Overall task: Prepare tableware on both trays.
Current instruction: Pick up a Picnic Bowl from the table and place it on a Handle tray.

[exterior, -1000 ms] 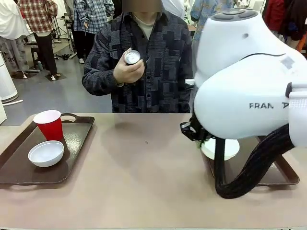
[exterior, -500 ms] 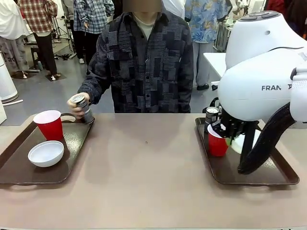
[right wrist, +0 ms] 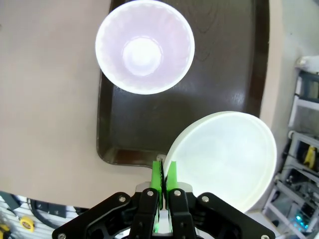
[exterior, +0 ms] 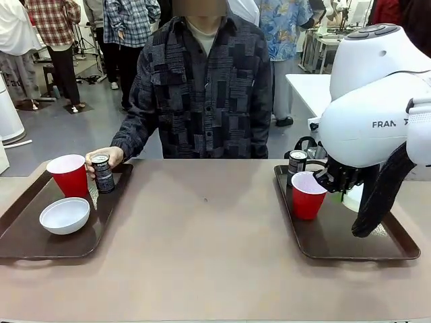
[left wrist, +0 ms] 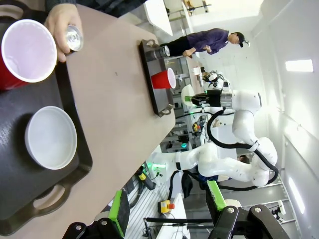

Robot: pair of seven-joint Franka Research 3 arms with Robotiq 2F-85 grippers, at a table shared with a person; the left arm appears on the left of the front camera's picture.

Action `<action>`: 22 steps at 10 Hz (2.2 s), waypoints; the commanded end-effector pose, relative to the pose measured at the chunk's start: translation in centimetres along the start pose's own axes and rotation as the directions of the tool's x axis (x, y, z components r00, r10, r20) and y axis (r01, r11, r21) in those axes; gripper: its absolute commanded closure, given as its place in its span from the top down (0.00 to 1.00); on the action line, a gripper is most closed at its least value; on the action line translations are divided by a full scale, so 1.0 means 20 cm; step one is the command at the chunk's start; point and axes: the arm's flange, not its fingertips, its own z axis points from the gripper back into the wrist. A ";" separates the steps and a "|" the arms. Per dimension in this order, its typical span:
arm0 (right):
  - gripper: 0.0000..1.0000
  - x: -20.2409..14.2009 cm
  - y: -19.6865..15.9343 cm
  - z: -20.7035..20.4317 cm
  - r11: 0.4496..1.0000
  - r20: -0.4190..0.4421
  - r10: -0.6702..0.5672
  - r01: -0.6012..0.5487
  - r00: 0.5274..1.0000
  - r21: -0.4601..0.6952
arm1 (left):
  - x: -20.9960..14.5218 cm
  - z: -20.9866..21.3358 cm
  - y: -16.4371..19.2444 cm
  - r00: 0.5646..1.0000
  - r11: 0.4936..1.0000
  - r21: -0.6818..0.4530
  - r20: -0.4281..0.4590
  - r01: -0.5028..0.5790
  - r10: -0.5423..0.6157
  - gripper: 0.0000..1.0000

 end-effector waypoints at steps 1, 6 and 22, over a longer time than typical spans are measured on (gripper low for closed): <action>0.00 -0.02 0.03 0.03 1.000 0.001 -0.030 0.030 1.000 0.005 | 0.00 0.01 -0.02 1.000 1.000 -0.012 0.012 -0.009 0.009 0.82; 0.04 0.11 -0.06 -0.26 0.990 -0.033 0.089 -0.084 0.995 0.116 | 0.00 0.01 -0.02 1.000 1.000 -0.012 0.012 -0.009 0.009 0.82; 0.04 0.37 -0.39 -0.71 0.955 -0.067 -0.246 0.253 0.967 0.155 | 0.00 0.01 -0.02 1.000 1.000 -0.012 0.012 -0.009 0.009 0.82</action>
